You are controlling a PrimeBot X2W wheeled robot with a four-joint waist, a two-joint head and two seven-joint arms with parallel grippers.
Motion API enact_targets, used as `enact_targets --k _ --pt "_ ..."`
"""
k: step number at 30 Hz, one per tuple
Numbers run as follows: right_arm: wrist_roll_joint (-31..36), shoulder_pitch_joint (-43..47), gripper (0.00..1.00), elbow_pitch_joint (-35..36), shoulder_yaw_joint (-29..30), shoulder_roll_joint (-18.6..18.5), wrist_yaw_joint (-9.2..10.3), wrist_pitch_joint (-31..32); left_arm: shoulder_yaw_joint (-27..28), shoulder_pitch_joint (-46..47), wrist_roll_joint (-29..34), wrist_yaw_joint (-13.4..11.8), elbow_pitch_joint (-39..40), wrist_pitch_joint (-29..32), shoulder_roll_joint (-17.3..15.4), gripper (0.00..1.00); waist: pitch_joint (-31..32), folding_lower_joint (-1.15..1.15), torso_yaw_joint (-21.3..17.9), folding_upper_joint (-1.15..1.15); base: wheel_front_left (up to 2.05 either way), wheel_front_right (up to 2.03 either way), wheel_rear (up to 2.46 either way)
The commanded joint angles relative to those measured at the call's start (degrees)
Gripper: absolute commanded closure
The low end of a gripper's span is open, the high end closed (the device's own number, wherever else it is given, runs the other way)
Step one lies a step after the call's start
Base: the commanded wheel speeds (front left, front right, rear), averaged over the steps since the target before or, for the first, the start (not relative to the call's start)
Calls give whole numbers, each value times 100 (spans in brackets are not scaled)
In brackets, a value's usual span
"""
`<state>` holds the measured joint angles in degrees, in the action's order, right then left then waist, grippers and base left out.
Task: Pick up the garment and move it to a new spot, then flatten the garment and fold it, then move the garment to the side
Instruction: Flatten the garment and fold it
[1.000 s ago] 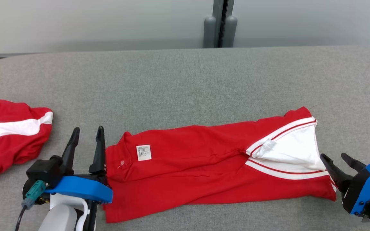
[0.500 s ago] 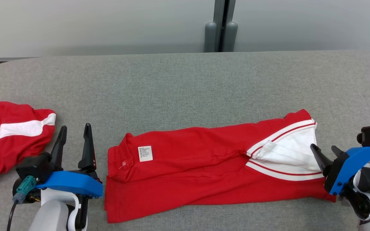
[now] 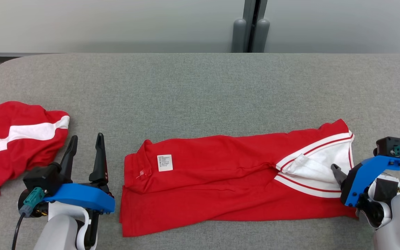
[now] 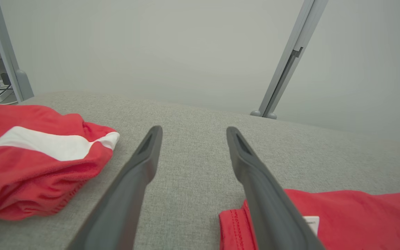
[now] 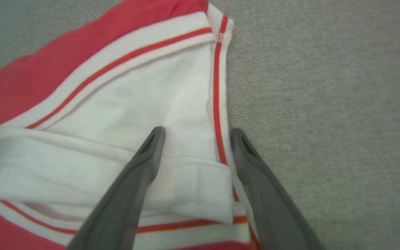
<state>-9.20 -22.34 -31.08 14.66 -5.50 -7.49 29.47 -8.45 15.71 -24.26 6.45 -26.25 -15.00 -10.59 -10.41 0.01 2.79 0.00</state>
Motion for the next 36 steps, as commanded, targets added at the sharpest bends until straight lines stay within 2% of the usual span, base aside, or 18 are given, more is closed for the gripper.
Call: enact_targets --k 1,2,12,19,27,32,36 --pt "85 -35 69 -203 -33 86 -1 64 -22 74 9 23 -31 -24 7 0 11 -1 -1 0 0 0 0" --pt "81 -48 100 -231 -50 98 -1 -4 -23 69 9 25 -35 -24 8 0 15 -1 -6 0 0 0 0" --pt "-111 -53 100 -36 -57 -16 -1 -405 59 0 2 43 -16 -24 -25 0 126 -1 -214 0 0 0 0" --pt "-168 242 100 502 85 -473 0 -528 172 -154 11 5 -27 -24 -76 0 314 -1 -410 0 0 0 0" --pt "315 541 100 1138 209 -994 0 -453 72 -268 123 -8 -105 -24 -109 0 522 -1 -507 0 0 0 0" --pt "500 659 100 1501 38 -998 0 -361 -19 -292 228 -70 -119 -24 -129 0 639 -1 -515 0 0 0 0" --pt "496 725 100 1761 -322 -877 -1 -253 -44 -309 241 -82 -134 -24 -140 0 719 -1 -499 0 0 0 0"
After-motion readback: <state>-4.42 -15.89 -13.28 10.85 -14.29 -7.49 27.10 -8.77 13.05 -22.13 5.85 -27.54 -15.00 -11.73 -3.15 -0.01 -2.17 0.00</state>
